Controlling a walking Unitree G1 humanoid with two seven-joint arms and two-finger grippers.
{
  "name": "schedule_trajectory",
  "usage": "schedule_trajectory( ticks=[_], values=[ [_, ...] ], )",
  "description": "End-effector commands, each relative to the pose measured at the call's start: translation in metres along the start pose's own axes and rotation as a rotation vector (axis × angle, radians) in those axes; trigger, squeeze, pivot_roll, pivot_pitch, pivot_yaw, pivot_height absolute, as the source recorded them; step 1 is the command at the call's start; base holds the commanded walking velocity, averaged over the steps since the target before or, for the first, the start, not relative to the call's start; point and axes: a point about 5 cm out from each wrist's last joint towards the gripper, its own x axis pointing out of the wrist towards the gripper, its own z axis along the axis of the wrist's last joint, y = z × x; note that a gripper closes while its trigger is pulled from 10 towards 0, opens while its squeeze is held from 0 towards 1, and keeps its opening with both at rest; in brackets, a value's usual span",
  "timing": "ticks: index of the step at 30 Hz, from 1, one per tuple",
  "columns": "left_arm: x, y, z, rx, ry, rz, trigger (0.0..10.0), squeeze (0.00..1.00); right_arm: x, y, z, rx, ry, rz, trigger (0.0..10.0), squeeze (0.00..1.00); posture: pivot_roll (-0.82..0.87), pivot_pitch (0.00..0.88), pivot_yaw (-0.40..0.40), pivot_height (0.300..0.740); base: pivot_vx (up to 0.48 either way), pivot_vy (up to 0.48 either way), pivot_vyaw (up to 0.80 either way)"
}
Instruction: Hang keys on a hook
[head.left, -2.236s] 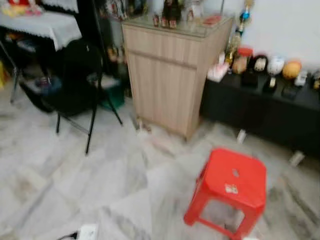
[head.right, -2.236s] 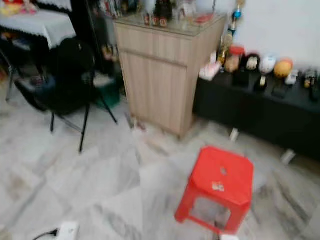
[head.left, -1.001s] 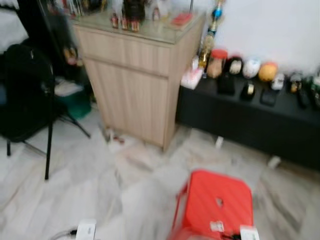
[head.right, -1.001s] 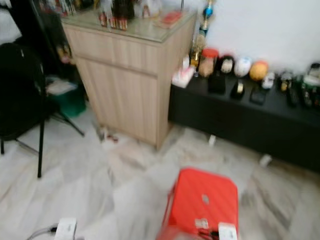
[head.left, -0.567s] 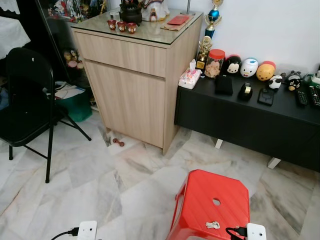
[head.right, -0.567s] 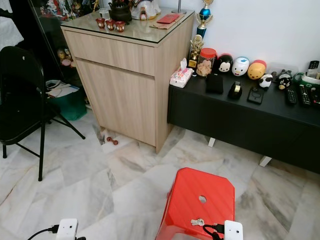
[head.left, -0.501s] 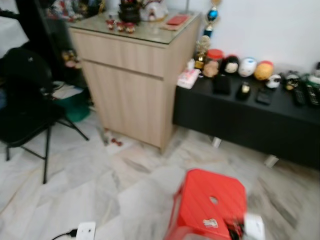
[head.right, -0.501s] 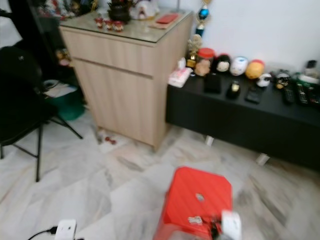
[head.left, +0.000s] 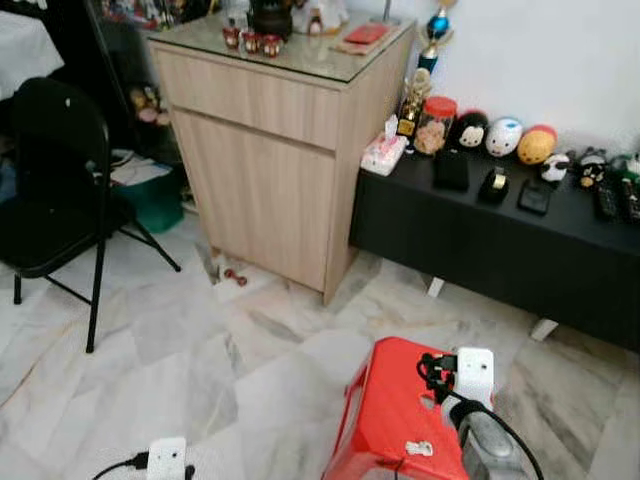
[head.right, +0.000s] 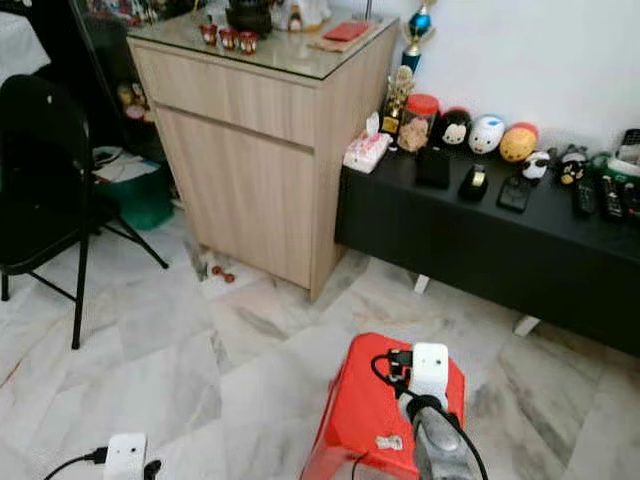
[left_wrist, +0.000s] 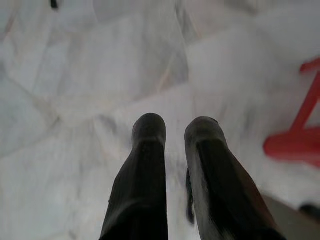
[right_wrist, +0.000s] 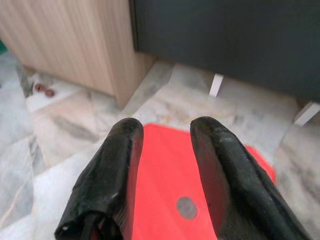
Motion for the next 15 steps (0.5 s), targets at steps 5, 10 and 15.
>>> schedule_trajectory(
  ticks=[5,10,15],
  values=[
    [0.002,0.021,0.107,-0.084,-0.596,0.012,10.0,0.00,-0.006,-0.002,0.002,0.002,-0.051,0.002,10.0,0.00,0.19,0.004,-0.085,0.740,0.000,0.000,0.00],
    [-0.016,0.017,0.125,-0.077,-0.735,-0.034,10.0,0.00,-0.018,-0.002,-0.009,0.010,-0.062,-0.006,10.0,0.00,0.17,0.002,-0.070,0.740,0.000,0.000,0.00],
    [-0.021,0.010,0.130,-0.052,-0.744,-0.075,10.0,0.00,-0.025,-0.006,-0.016,0.022,-0.054,-0.028,10.0,0.00,0.16,0.000,-0.055,0.740,0.000,0.000,0.00]
  ],
)
